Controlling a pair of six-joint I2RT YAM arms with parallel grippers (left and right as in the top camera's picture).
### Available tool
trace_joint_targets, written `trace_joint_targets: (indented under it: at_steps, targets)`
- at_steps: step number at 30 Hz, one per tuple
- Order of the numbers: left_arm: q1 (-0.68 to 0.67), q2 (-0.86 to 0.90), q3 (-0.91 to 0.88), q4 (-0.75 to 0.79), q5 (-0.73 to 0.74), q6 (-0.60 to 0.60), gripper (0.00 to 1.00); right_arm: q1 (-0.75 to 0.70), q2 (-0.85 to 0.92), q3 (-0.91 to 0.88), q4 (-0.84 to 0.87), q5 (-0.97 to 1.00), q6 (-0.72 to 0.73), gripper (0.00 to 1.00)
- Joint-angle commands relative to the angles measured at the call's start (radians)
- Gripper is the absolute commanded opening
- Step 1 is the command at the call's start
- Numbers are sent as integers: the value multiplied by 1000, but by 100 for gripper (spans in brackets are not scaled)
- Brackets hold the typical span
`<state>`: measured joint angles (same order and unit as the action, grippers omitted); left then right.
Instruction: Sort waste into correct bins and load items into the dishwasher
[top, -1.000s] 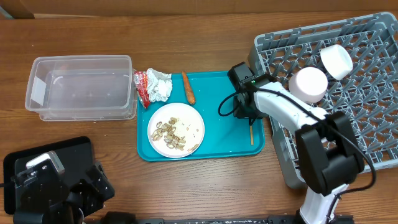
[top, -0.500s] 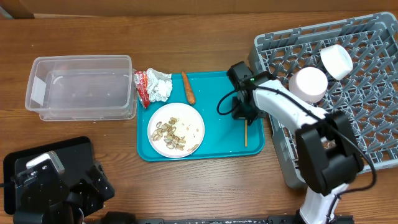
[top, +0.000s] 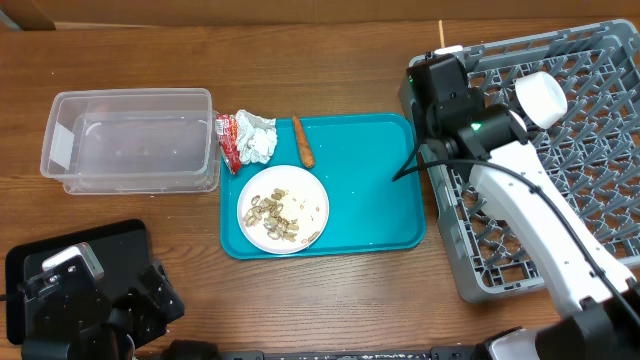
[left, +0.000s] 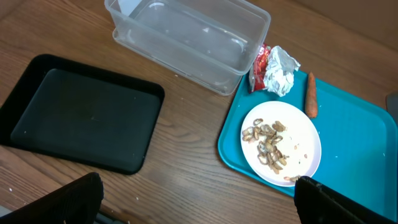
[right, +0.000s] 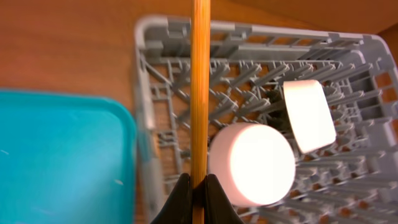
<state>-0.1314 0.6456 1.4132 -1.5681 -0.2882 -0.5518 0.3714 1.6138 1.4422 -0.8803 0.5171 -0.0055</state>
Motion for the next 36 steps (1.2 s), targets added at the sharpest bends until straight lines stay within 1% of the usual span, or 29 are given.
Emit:
trace_joint_targets:
  at_steps: [1, 5, 8, 9, 13, 17, 18, 19, 20, 21, 22, 24, 27, 30, 31, 32, 33, 34, 36]
  targets:
    - [-10, -7, 0, 1, 1, -17, 100, -55, 66, -48, 30, -37, -186, 4]
    - [-9, -7, 0, 1, 1, -17, 100, -100, 128, -50, 27, -56, -186, 4]
    - [-9, -7, 0, 1, 1, -17, 100, -103, 130, -48, 23, -77, -185, 4]
    - [-9, -7, 0, 1, 1, -17, 100, -96, 124, -44, 21, -84, -185, 8]
    - [-9, -7, 0, 1, 1, -17, 100, -57, 74, -13, 1, -93, -174, 16]
    - [-9, -7, 0, 1, 1, -17, 100, -35, 13, 13, -13, -93, -119, 14]
    - [-9, -7, 0, 1, 1, -17, 100, -35, 0, 12, -15, -93, -103, 15]
    - [-9, -7, 0, 1, 1, -17, 100, -36, -5, 12, -16, -93, -95, 27]
    - [-9, -7, 0, 1, 1, -17, 100, -36, -8, 12, -21, -93, -90, 47]
    - [-9, -7, 0, 1, 1, -17, 100, -36, -8, 12, -32, -94, -78, 56]
    - [-9, -7, 0, 0, 1, -17, 100, -36, -8, 12, -45, -97, -65, 57]
    - [-9, -7, 0, 1, 1, -17, 100, -27, -14, 13, -84, -162, -44, 56]
    - [-9, -7, 0, 1, 1, -17, 100, -4, -50, 13, -108, -366, -37, 53]
    - [-9, -7, 0, 1, 1, -17, 100, 23, -108, 13, -81, -566, -1, 54]
    - [-9, -7, 0, 1, 1, -17, 100, 34, -134, 13, -64, -628, 8, 57]
    - [-9, -7, 0, 1, 1, -17, 100, 42, -158, 13, -48, -676, 11, 64]
    - [-9, -7, 0, 1, 1, -17, 100, 50, -185, 13, -31, -725, 10, 100]
    - [-9, -7, 0, 1, 1, -17, 100, 59, -229, 13, -5, -792, 11, 100]
    - [-9, -7, 0, 1, 1, -17, 100, 62, -274, 13, 18, -861, 10, 100]
